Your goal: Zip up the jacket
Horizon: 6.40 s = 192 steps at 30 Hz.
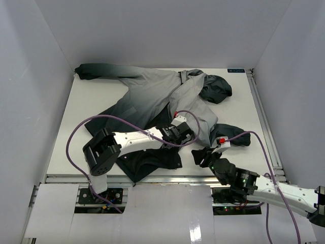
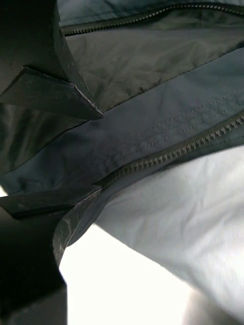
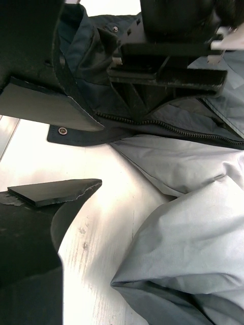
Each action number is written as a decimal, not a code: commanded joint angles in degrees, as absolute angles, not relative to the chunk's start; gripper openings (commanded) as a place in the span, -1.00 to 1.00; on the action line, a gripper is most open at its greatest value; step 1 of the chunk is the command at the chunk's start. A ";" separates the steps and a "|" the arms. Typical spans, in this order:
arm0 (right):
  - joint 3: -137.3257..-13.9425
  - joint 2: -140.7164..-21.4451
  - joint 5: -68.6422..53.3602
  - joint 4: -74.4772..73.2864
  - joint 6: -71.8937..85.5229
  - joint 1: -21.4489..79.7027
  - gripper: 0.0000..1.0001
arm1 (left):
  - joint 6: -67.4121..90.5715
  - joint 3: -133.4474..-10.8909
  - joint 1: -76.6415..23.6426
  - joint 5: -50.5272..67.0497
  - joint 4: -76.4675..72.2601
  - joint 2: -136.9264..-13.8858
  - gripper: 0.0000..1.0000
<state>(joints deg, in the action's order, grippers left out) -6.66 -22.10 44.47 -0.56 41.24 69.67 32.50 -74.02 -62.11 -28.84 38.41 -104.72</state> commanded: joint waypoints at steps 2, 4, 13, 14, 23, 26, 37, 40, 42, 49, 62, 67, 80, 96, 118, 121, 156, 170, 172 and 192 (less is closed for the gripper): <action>-6.25 -21.63 46.54 0.09 42.28 69.79 -0.01 | 33.60 -78.70 -64.80 -31.03 41.95 -104.31 0.30; -6.09 -21.07 46.56 0.09 42.09 69.85 -0.01 | 34.15 -78.84 -65.29 -31.15 42.38 -104.63 0.30; -5.36 -16.61 47.08 -3.40 41.92 69.87 0.00 | 35.86 -77.63 -66.06 -29.56 42.80 -106.67 0.27; -5.36 -16.18 47.18 -3.93 41.92 69.87 0.00 | 36.29 -77.11 -66.16 -29.61 42.95 -106.91 0.26; -5.27 -13.54 47.46 -5.98 42.08 69.87 0.00 | 37.24 -75.32 -66.27 -29.55 42.67 -108.85 0.24; -5.27 -14.13 47.39 -5.98 42.23 69.87 0.00 | 37.31 -74.77 -66.27 -29.49 42.45 -108.23 -0.01; -3.94 -17.36 39.80 3.20 36.30 69.87 0.03 | 32.03 -64.26 -65.99 -22.61 28.44 -96.05 -1.00; -2.06 -18.37 32.60 11.83 30.60 69.87 0.06 | 27.50 -58.40 -65.55 -14.10 15.24 -87.02 -1.00; -0.87 -19.09 27.59 19.61 28.49 69.84 0.07 | 25.62 -54.05 -65.39 -8.31 10.35 -82.86 -1.00; -1.31 -30.51 16.96 35.50 24.29 69.87 0.20 | 22.21 -46.71 -64.61 0.94 1.64 -73.52 -1.00; -0.36 -44.55 9.74 53.90 26.72 69.96 0.19 | 17.51 -31.67 -63.55 6.14 -18.85 -58.38 -1.00; -0.35 -46.25 6.34 58.03 26.37 69.96 0.20 | 16.83 -27.80 -63.54 7.28 -26.04 -55.97 -1.00; 3.08 -46.76 3.16 62.16 27.42 70.14 -0.08 | 18.10 -26.60 -63.46 8.45 -31.41 -54.03 -1.00; 3.72 -48.13 -0.12 62.52 27.51 70.49 -0.22 | 18.28 -25.63 -63.46 7.88 -34.07 -53.76 -1.00; 4.92 -47.73 -0.88 63.46 27.34 70.93 -0.85 | 17.93 -25.12 -63.46 5.81 -32.26 -52.82 -1.00; 4.57 -46.97 -1.19 63.09 26.91 70.93 -0.85 | 18.29 -27.68 -63.46 2.13 -24.41 -53.31 -0.26; 2.46 -39.92 0.44 59.94 26.10 71.01 -0.85 | 28.65 -20.93 -63.11 0.04 -9.65 -45.40 -1.00; 2.37 -40.44 -3.51 63.40 27.02 71.02 -0.82 | 29.79 -21.44 -63.11 -6.14 -8.13 -49.20 -1.00; 2.60 -40.11 -3.98 64.13 27.21 71.02 -0.76 | 30.03 -21.53 -63.11 -6.54 -8.16 -50.05 -1.00; 4.57 -38.74 -9.84 71.43 27.65 70.99 -0.84 | 31.57 -21.69 -63.11 -8.01 -10.74 -56.59 -1.00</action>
<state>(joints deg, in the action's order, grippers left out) -2.37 -39.71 -8.01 62.95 28.10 70.63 30.93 -21.87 -63.31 -7.55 -9.25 -54.99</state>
